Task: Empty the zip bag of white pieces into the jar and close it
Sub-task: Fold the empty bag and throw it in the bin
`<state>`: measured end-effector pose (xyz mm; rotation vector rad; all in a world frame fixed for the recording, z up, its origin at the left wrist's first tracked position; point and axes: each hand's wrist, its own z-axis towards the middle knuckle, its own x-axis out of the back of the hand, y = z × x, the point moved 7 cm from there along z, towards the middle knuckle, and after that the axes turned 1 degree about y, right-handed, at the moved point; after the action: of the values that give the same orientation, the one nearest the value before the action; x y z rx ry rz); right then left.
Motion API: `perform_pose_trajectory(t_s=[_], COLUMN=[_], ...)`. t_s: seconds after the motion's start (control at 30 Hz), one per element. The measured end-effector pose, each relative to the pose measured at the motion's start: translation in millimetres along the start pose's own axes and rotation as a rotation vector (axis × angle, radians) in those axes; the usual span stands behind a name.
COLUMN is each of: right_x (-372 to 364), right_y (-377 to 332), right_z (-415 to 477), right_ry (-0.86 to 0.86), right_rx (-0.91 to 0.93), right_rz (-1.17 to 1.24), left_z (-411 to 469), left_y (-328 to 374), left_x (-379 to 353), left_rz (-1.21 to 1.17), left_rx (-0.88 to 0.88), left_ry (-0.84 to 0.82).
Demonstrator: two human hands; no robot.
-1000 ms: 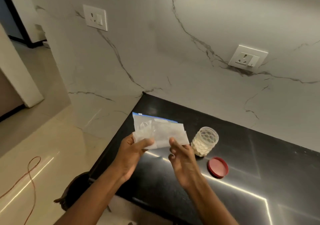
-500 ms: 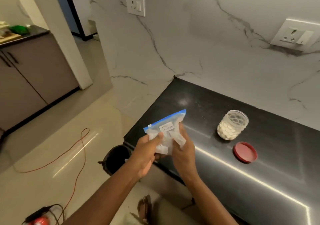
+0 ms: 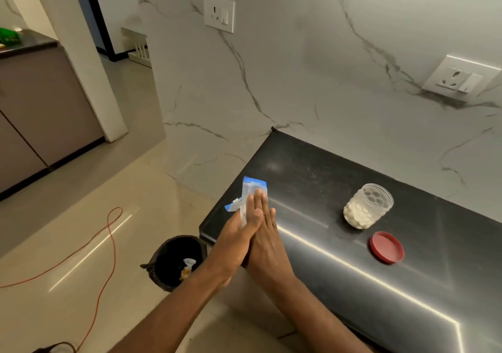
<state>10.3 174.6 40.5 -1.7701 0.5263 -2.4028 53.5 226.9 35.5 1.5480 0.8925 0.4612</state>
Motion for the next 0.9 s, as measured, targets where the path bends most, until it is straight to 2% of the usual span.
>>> perform_pose_trajectory(t_s=[0.07,0.17,0.23,0.3,0.37,0.43,0.47,0.57,0.63,0.7,0.77,0.9], right_x=[-9,-13,-4,-6,-24,-32,-33,-35,-32,-32,-43,-76], right_y=[-13,-21,-16,-4,-6,-18,-22,-30,-41,-64,-86,-104], right_z=[9,18,18,25,40,58,67,91,106,116,120,116], right_ry=[-0.056,-0.17,0.018,0.187,0.072,-0.057,-0.047,0.144,0.249,0.261,0.207,-0.098], right_rx=[0.014,-0.024,-0.171,-0.428,-0.607,-0.639,-0.633,-0.609,-0.484,-0.266,-0.017,0.17], right_rz=[0.043,0.485,0.813,1.075,1.342,1.549,1.578,1.424,1.038,0.579,0.294,0.188], left_z=[4,11,20,29,34,36,38,44,51,61,70,76], left_y=[2,2,6,11,15,13,12,11,10,11,9,0], left_x=[22,63,87,105,121,133,139,162,180,200,219,244], left_rz=[-0.016,-0.036,-0.043,-0.064,-0.055,-0.013,0.002,-0.012,0.002,0.027,0.01,-0.242], left_rx=[0.025,0.072,0.08,0.09,0.124,0.181,0.212,0.324,0.355,0.345,0.356,0.49], left_ry=[0.013,0.058,0.043,-0.014,-0.083,-0.181,-0.218,-0.179,-0.117,-0.046,0.001,-0.05])
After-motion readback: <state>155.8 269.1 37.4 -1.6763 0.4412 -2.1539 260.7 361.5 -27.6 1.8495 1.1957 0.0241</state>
